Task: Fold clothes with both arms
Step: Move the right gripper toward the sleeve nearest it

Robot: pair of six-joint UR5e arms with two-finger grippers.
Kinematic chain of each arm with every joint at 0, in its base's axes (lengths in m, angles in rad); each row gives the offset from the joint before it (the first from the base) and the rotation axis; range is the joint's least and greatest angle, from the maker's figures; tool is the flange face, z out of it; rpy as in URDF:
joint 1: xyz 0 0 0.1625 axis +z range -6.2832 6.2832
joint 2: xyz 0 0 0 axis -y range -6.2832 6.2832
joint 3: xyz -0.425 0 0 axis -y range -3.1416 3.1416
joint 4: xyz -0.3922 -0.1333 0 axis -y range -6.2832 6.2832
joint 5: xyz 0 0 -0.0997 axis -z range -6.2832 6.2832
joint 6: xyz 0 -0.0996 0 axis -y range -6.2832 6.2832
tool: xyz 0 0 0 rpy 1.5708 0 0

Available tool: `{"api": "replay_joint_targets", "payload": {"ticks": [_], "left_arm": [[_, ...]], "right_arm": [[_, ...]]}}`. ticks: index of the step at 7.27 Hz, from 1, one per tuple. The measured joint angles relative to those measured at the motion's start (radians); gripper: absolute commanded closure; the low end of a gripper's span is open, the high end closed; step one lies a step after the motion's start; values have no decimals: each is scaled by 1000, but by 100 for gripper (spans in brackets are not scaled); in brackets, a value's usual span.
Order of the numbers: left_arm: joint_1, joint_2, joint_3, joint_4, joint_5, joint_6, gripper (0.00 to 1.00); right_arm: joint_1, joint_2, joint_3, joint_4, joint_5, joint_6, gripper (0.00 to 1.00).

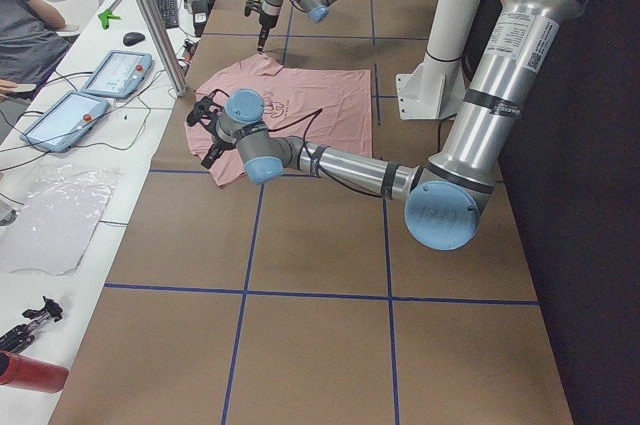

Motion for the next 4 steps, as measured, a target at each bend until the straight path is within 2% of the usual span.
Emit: {"api": "replay_joint_targets", "payload": {"ticks": [4], "left_arm": [[1,1,0,-2,0,2,1]], "right_arm": [[-15,26,-40,1,-14,3,45]]}}
